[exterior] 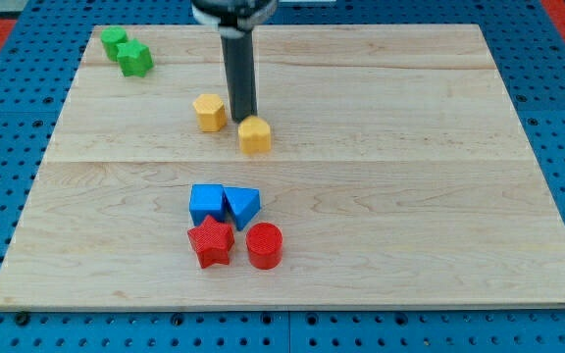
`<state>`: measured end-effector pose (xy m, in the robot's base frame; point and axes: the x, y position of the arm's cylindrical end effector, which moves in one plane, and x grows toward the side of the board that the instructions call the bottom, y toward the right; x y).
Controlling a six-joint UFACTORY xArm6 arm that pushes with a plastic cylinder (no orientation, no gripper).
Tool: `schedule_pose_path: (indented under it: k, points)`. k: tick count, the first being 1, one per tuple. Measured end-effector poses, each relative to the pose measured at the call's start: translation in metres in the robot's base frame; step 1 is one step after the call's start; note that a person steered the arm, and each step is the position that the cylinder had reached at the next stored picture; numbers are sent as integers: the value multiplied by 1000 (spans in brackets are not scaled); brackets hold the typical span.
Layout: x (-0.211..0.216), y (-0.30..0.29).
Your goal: Move the yellow hexagon to the top of the blue cube
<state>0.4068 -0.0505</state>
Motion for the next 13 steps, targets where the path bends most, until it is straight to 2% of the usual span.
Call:
schedule_pose_path:
  k: [1,2,3,5,6,7,8,10,13]
  points:
    - [29,1]
    - [-21,-9]
    - [-37,-57]
    - [-101,-56]
    - [-107,-95]
    - [-94,-117]
    - [-53,-117]
    - [34,-66]
    - [36,-66]
